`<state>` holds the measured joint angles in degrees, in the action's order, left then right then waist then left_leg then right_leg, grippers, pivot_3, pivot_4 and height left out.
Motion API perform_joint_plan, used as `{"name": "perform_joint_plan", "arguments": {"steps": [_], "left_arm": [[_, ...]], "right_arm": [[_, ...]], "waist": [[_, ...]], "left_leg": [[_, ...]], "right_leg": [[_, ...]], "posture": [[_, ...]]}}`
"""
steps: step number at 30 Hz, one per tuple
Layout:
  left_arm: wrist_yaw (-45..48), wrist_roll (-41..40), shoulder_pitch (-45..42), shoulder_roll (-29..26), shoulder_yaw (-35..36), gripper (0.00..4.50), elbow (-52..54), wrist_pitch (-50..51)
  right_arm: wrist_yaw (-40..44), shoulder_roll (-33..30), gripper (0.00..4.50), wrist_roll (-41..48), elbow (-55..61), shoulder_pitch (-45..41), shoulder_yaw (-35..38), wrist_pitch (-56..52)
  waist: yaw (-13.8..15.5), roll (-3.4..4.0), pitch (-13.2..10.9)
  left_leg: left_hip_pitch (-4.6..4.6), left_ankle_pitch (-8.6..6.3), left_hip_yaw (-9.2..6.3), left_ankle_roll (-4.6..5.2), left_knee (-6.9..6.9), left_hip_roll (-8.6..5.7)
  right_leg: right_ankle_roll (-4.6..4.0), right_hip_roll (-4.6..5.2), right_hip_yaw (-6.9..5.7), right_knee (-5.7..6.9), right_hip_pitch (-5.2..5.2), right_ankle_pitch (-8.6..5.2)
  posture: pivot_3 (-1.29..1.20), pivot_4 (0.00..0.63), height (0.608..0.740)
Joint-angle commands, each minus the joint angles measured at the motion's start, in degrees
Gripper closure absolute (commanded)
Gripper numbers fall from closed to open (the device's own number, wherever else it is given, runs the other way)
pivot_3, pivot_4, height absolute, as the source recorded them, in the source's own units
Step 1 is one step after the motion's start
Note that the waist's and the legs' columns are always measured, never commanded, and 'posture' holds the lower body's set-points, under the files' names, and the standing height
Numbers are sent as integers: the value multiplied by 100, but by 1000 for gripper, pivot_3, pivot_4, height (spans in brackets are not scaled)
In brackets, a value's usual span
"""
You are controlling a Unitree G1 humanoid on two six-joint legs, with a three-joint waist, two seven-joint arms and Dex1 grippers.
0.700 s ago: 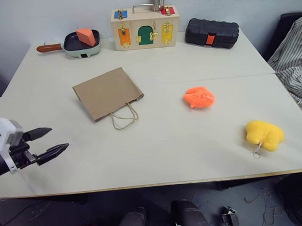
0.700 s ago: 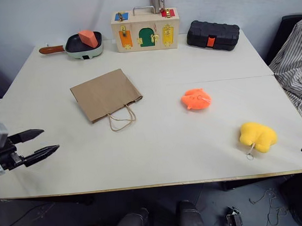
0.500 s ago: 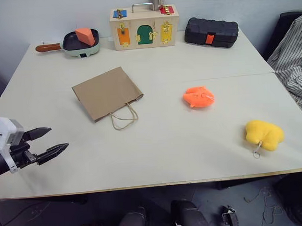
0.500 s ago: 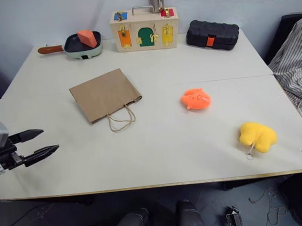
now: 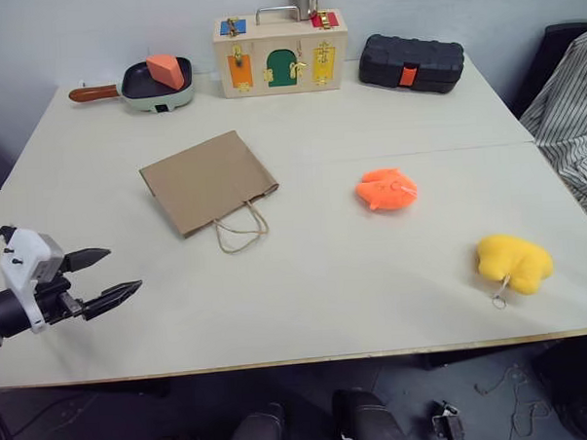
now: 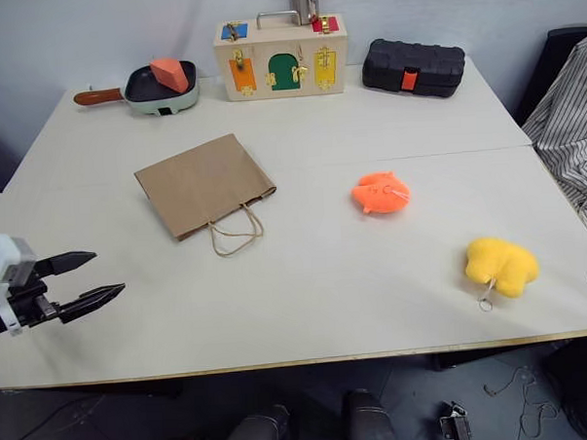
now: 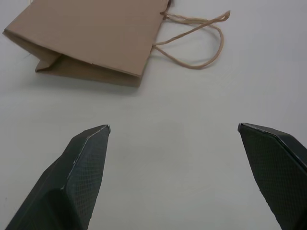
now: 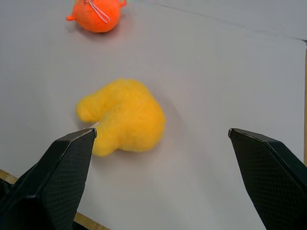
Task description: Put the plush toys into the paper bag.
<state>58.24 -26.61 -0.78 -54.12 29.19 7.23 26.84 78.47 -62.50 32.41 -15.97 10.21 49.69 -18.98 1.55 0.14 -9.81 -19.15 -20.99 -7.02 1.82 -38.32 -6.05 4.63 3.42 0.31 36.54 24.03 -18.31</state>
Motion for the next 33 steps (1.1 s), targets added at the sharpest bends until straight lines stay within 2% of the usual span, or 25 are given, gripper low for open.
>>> {"name": "perform_joint_plan", "arguments": {"steps": [1, 5, 11, 13, 17, 20, 23, 27, 33], "left_arm": [[320, 262, -745, -364, -676, 15, -118, -467], [606, 1005, -2107, -285, -1972, 15, -881, -1254], [844, 2178, -3666, 170, -3363, 15, -2285, -2613], [822, 2474, -4139, 438, -3646, 15, -2906, -3076], [787, 2807, -4761, 955, -3985, 15, -3831, -3686], [602, 3106, -5041, 1188, -4152, 15, -4399, -4111], [609, 3245, -5212, 1367, -4230, 622, -4825, -4370], [554, 3355, -5294, 1451, -4225, 1875, -5171, -4602], [636, 3152, -5345, 1585, -4040, 3864, -5285, -4428]], "right_arm": [[-261, 93, 0, 695, 1652, -169, -132, -589], [-688, 289, 0, 1377, 3361, -446, -693, -1095], [-1568, 661, 0, 1629, 4702, -1140, -1907, -1231], [-1990, 853, 0, 1588, 4883, -1500, -2396, -1292], [-2492, 1104, 0, 1280, 5039, -1927, -3160, -1315], [-2709, 1199, 0, 1148, 5115, -2045, -3447, -1346], [-2852, 1260, 0, 1161, 5206, -2053, -3566, -1377], [-2963, 1284, 0, 1119, 5236, -2010, -3621, -1361], [-3007, 1268, 0, 1014, 5202, -1975, -3689, -1312]], "waist": [[2, 7, 1], [4, 11, 3], [11, 4, -1], [0, -7, 0], [2, -19, -4], [-3, -20, -3], [-7, -28, -8], [-8, -30, -9], [-1, -33, -10]], "left_leg": [[0, 1, 0, -1, -1, -1], [1, 2, -3, -3, 1, -2], [-58, 1, -4, -3, -46, -7], [-108, 0, -7, -2, -83, -10], [-125, 1, -2, -2, -106, -16], [-141, 1, -1, -2, -113, -17], [-150, 1, 0, -2, -123, -18], [-153, 0, -1, -2, -131, -18], [-157, 0, -3, -1, -143, -19]], "right_leg": [[1, 1, 1, 1, 0, 0], [1, 0, -3, 2, 2, 1], [3, 0, -7, 37, 53, 1], [5, 1, -14, 51, 98, 3], [9, 4, -11, 71, 121, 5], [9, 4, -10, 101, 140, 5], [9, 4, -11, 109, 147, 5], [9, 4, -11, 114, 147, 5], [9, 5, -12, 121, 147, 5]], "posture": [[0, 150, 740], [0, 150, 740], [0, 150, 740], [0, 150, 740], [0, 150, 740], [0, 150, 740], [0, 150, 740], [0, 150, 740], [0, 150, 740]]}}
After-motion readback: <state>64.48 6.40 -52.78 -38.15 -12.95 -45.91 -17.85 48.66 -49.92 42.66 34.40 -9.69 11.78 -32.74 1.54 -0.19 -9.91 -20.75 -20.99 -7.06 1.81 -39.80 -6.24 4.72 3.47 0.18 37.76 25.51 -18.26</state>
